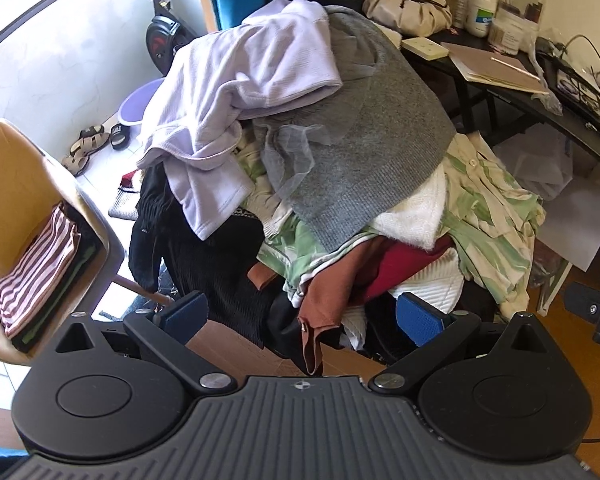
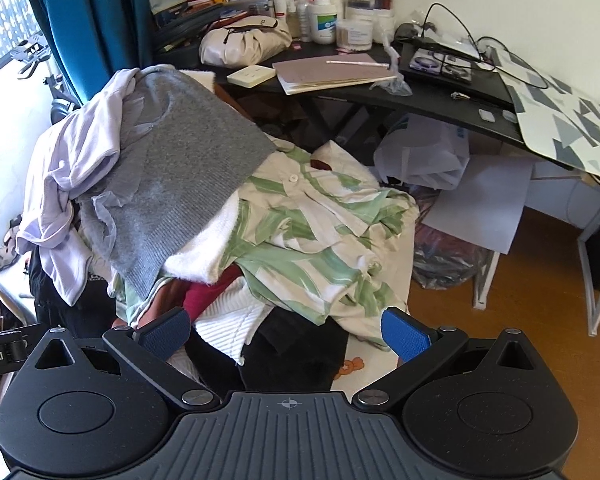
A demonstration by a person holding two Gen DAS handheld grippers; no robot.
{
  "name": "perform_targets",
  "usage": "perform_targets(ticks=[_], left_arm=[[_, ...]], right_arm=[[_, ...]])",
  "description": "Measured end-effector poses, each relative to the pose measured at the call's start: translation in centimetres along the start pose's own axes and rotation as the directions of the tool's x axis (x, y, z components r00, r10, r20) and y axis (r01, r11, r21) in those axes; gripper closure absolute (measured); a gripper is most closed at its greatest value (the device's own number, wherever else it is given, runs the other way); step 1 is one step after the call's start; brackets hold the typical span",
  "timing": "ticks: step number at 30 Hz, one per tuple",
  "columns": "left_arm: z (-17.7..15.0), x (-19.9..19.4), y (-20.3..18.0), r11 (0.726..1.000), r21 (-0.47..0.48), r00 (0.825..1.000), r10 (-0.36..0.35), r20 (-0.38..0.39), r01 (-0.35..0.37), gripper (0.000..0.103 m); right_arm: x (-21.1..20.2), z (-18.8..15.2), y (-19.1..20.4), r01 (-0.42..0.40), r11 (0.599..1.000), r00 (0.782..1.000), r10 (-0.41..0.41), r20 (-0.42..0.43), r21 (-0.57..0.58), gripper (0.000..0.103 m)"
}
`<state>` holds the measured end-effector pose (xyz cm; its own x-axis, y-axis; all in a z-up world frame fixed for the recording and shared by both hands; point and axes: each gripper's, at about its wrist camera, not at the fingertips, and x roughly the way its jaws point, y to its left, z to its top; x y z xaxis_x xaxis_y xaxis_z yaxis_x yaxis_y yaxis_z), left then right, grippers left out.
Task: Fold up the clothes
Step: 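Move both grippers toward the lavender garment on top of the clothes pile, then grasp the lavender garment edge with the left gripper while the right gripper grasps another edge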
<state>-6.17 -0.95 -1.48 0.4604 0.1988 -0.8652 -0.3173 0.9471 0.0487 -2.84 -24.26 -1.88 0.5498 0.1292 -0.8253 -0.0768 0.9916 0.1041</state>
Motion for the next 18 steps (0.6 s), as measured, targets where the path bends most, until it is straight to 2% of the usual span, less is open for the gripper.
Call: perform_targets(ticks=[7, 13, 18], left_arm=[[-0.3, 0.8, 3.3, 0.996, -0.073, 0.999, -0.045, -0.021, 0.043, 0.001], [0.1, 2.0, 6.0, 0.995, -0.060, 0.996, -0.080, -0.040, 0.078, 0.001], [1.0, 3.2, 10.1, 0.993, -0.076, 0.994, -0.092, -0.067, 0.087, 0.001]], right_arm=[[-1.1, -0.4, 3.1, 0.031, 0.997, 0.999, -0.029, 0.026, -0.070, 0.001], [-0.9, -0.9, 5.3, 0.068, 0.997, 0.998, -0.068, -0.001, -0.042, 0.001], [-0.3, -1.2, 8.8, 0.085, 0.996, 0.996, -0.086, -0.029, -0.025, 0.001]])
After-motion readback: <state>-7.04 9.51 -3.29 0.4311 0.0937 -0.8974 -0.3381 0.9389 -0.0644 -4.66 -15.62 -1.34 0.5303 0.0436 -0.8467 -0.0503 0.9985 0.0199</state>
